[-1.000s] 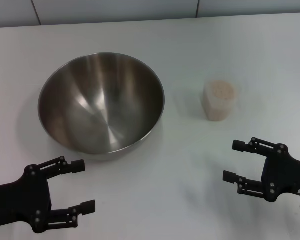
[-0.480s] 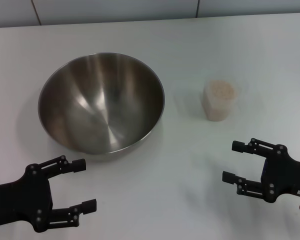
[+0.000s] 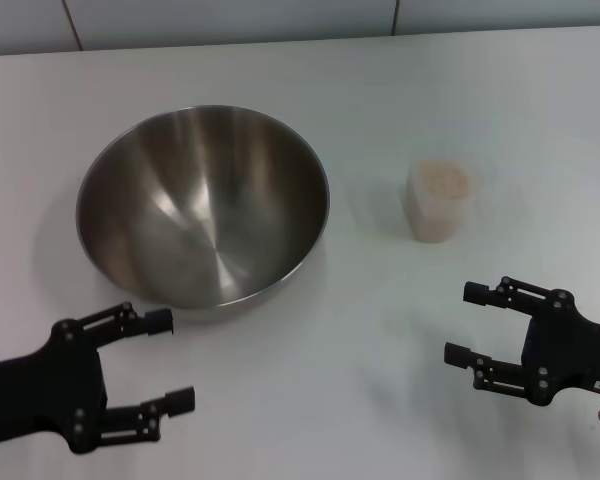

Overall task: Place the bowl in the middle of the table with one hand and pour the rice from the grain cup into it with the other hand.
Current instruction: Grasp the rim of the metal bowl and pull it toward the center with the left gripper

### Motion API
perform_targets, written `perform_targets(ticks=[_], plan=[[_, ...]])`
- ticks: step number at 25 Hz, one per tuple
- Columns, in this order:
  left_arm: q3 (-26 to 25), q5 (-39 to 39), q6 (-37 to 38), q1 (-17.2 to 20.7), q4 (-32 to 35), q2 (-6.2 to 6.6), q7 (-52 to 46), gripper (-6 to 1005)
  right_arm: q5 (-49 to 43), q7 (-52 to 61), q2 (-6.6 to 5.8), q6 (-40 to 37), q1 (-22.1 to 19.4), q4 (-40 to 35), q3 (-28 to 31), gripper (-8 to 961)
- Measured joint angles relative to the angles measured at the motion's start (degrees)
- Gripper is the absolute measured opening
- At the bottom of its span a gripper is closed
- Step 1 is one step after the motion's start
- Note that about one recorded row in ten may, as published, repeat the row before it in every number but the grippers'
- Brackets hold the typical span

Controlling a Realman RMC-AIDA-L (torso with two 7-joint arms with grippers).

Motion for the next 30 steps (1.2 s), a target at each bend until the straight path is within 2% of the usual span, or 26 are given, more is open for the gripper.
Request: perform_targets(ticks=[5, 7, 8, 9, 11, 14, 19, 30], plan=[[-2.5, -4.1, -0.2, -0.8, -0.2, -0.07, -1.8, 864, 0.0, -0.1, 0.00, 0.0, 0.0, 0.0, 0.0, 743], [-8.2, -5.7, -2.4, -2.0, -0.3, -0.08, -4.8, 864, 0.0, -0.3, 0.03, 0.0, 0.0, 0.0, 0.0, 743], [-8.2, -5.7, -2.4, -2.0, -0.3, -0.08, -4.8, 864, 0.0, -0.5, 0.05, 0.0, 0.0, 0.0, 0.0, 743], [-12.7, -5.9, -7.9, -3.5, -0.3, -0.09, -7.8, 864, 0.0, -0.7, 0.06, -0.1, -0.1, 0.0, 0.0, 743], [-13.2, -5.9, -9.7, -3.9, -0.1, -0.08, -8.6, 864, 0.0, -0.7, 0.06, -0.1, -0.1, 0.0, 0.0, 743], [-13.6, -5.5, -17.8, -6.0, 0.7, 0.04, -13.2, 863, 0.0, -0.7, 0.08, -0.1, -0.1, 0.0, 0.0, 743], [-12.9, -2.9, -23.0, -8.5, 3.4, -0.03, -18.4, 863, 0.0, -0.7, 0.09, -0.1, 0.0, 0.0, 0.0, 743], [-11.9, -0.3, -26.8, -11.1, 4.2, -0.17, -21.2, 863, 0.1, -0.7, 0.09, -0.3, 0.1, 0.0, 0.2, 742]])
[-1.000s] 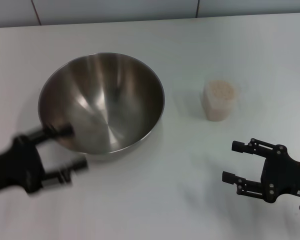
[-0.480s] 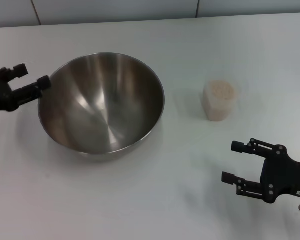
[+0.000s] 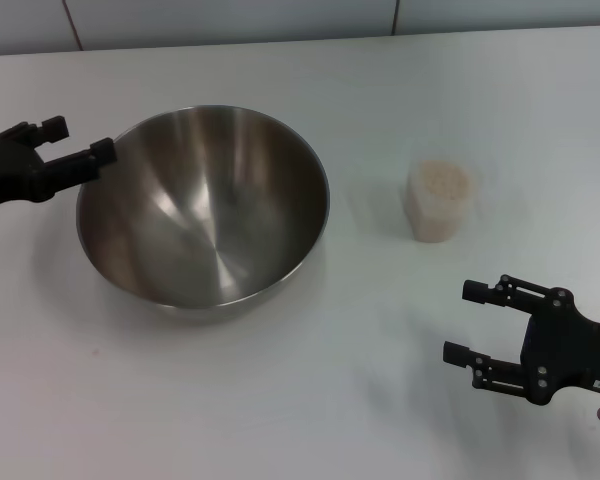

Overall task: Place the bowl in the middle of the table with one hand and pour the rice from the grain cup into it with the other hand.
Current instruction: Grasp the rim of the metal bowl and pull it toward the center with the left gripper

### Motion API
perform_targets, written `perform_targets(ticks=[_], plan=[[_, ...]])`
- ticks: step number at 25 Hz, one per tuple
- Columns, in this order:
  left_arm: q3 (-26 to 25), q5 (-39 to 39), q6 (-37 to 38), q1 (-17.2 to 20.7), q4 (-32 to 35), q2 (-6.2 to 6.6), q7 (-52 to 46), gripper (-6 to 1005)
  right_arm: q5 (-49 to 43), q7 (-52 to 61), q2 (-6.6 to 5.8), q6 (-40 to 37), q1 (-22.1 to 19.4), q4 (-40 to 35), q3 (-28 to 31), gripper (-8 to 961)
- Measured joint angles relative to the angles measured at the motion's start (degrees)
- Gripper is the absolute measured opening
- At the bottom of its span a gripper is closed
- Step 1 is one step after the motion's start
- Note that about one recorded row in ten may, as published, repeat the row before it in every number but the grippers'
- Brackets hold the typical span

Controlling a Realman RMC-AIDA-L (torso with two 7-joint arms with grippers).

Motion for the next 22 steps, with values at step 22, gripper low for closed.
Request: perform_targets(ticks=[22], plan=[[14.2, 27.7, -5.7, -8.9, 15.5, 0.08, -36.2, 863, 0.0, 0.0, 0.00, 0.2, -0.1, 0.0, 0.0, 743]])
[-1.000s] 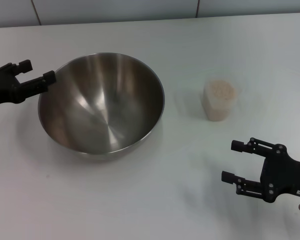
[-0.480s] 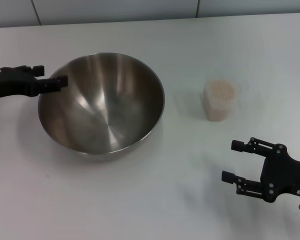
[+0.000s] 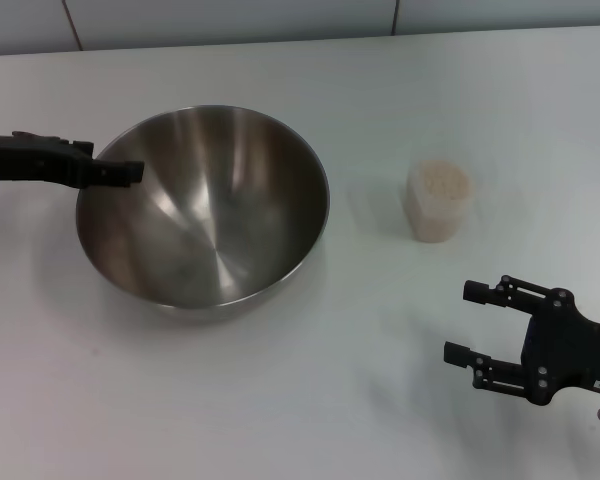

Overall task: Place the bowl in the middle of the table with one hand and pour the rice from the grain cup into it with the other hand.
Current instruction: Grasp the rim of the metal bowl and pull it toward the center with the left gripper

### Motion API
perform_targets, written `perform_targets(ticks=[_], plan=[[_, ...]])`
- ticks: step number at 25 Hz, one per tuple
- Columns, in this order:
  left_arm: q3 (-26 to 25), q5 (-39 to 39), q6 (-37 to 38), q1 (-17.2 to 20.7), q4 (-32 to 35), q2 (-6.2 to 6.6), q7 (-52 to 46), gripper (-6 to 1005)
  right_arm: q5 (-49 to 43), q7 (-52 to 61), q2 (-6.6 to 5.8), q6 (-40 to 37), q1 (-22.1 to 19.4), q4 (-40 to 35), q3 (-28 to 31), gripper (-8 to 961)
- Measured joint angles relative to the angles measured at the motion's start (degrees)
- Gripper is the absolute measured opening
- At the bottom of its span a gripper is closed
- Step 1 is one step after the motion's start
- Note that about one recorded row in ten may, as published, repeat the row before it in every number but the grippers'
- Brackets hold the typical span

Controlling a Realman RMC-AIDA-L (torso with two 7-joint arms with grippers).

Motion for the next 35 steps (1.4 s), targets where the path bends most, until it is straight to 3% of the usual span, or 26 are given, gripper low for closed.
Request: perform_targets(ticks=[7, 20, 35], plan=[[2.6, 8.4, 0.1, -3.4, 0.1, -0.19, -6.9, 864, 0.0, 0.0, 0.00, 0.1, 0.0, 0.0, -0.1, 742], [3.6, 8.8, 0.1, -3.7, 0.4, -0.27, -7.4, 841, -0.1, 0.0, 0.00, 0.1, -0.2, 0.0, 0.2, 742], [5.3, 9.1, 0.4, -3.8, 0.9, -0.22, -7.1, 396, -0.1, 0.0, 0.00, -0.1, -0.2, 0.0, 0.2, 743]])
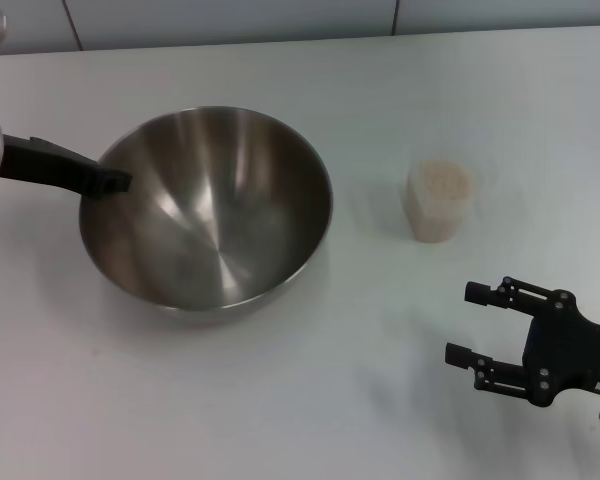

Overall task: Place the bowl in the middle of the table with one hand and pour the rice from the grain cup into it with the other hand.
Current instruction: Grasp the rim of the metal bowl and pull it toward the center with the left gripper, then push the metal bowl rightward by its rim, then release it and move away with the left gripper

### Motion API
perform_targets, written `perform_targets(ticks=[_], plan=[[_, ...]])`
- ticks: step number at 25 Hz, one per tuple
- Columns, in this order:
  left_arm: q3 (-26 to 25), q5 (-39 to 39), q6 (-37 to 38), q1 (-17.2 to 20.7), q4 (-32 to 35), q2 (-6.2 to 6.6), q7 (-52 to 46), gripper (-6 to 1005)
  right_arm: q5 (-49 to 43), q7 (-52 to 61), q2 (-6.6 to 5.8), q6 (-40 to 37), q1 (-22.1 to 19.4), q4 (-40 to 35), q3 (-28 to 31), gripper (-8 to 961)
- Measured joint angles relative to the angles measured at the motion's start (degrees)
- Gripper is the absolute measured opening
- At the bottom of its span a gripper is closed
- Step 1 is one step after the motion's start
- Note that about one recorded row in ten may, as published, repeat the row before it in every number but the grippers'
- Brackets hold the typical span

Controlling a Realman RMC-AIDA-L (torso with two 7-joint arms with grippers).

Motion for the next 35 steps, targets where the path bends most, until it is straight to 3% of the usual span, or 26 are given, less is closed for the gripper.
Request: perform_targets(ticks=[4, 10, 23, 35], plan=[[0.7, 0.1, 0.0, -0.2, 0.0, 0.01, 0.0, 202, 0.0, 0.0, 0.00, -0.1, 0.0, 0.0, 0.1, 743], [0.8, 0.1, 0.1, -0.7, 0.3, 0.04, -0.2, 59, 0.0, 0.0, 0.00, -0.1, 0.0, 0.0, 0.2, 743], [0.5, -2.1, 4.5, -5.7, 2.6, -0.16, -1.0, 37, 0.0, 0.0, 0.00, 0.0, -0.1, 0.0, 0.2, 743], [1.7, -4.5, 0.3, -11.3, -4.5, -0.34, 0.2, 37, 0.2, 0.0, 0.00, 0.0, -0.3, 0.0, 0.2, 742]])
